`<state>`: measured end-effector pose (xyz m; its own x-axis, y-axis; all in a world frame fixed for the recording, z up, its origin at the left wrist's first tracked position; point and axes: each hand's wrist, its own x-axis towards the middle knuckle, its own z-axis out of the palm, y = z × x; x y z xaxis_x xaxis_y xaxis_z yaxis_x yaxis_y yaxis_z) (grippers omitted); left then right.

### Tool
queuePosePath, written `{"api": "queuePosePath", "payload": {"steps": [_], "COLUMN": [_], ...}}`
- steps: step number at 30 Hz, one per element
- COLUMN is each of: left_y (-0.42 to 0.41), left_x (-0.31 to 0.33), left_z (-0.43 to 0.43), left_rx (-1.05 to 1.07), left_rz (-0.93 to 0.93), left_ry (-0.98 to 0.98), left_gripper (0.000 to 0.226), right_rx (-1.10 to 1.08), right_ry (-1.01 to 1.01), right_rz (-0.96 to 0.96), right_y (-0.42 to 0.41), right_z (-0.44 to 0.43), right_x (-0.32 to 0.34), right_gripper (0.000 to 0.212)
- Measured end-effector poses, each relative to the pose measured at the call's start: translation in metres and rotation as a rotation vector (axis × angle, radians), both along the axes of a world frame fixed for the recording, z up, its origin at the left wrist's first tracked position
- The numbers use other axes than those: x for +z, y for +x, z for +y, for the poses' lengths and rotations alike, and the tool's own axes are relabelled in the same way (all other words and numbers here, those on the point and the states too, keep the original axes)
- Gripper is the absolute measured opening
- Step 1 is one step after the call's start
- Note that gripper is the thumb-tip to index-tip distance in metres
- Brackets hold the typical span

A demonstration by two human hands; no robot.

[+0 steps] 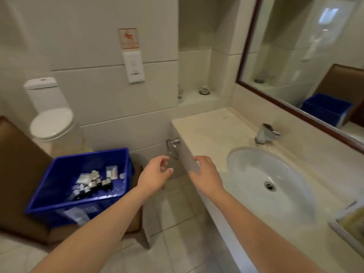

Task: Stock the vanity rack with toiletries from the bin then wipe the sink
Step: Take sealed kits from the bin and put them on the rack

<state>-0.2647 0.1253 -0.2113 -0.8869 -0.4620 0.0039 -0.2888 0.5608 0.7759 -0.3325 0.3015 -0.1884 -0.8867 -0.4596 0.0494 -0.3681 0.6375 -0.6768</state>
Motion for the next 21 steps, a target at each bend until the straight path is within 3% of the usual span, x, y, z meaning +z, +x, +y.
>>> {"api": "queuePosePath", "payload": {"steps": [11, 21], "left_y": [0.131, 0.187], "left_x": [0.004, -0.007], "left_z": [-0.127, -0.19], "left_rx": [0.261, 0.425], "left_rz": [-0.003, -0.014], "left_ry": [-0.023, 0.041], "left_gripper": [0.039, 0.04], "right_rx": [0.279, 0.464], "right_ry": [-0.028, 0.036], "right_rz": [0.02, 0.015], "right_y": [0.08, 0.11], "right_z": [-0.154, -0.242], "right_x": [0.001, -0.006], "right_gripper": [0.046, 0.042]}}
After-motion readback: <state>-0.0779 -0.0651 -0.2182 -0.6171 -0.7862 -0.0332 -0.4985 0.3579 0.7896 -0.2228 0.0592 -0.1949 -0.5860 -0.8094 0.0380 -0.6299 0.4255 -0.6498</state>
